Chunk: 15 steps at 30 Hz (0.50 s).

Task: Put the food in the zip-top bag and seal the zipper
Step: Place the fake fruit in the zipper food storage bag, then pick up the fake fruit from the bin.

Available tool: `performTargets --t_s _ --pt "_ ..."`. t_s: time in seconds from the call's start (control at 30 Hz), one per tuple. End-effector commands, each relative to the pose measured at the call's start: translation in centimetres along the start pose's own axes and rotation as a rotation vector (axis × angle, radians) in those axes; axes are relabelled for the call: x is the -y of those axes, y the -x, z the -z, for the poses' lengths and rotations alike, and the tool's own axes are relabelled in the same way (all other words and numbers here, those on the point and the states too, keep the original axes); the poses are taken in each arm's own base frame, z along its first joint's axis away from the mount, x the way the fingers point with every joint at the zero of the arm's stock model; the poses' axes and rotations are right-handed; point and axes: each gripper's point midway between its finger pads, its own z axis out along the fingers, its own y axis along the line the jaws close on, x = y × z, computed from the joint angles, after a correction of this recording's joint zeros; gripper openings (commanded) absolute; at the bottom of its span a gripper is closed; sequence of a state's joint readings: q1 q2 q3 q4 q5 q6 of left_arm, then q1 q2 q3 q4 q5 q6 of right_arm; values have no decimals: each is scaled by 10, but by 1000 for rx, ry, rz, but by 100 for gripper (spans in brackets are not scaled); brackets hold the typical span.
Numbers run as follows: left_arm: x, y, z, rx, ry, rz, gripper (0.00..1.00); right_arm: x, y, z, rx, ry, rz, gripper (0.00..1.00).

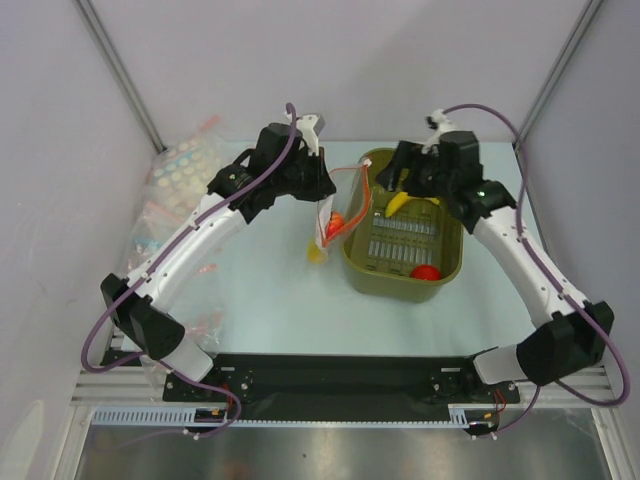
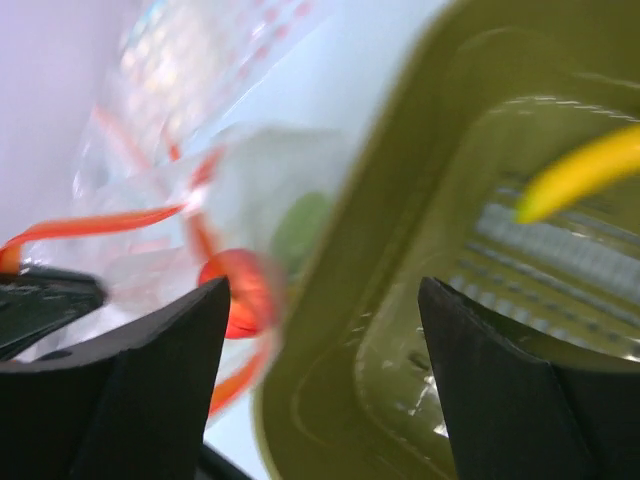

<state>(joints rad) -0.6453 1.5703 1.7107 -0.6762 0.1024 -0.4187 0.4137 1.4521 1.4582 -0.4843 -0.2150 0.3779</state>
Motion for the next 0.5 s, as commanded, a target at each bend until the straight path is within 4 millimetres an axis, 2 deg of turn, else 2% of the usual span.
performTargets --t_s 0.0,0.03,0.13,0.23,0.27,0.3,0.47 --pt "-7 10 10 38 23 -5 1 34 50 34 257 -77 -119 80" --pt "-11 10 11 32 32 -6 0 54 48 36 278 -124 -150 78" --pt "-16 13 16 42 44 -23 0 75 50 34 316 -200 -178 77" --pt "-16 17 19 55 37 -48 1 101 31 9 241 -285 -244 80" --pt "-16 18 20 57 37 -57 0 109 31 5 241 -318 -263 80" --pt "-15 20 22 58 32 -75 0 121 17 -10 196 -357 -318 81" --pt "-14 20 23 46 26 -117 0 161 -8 -42 180 -501 -467 79"
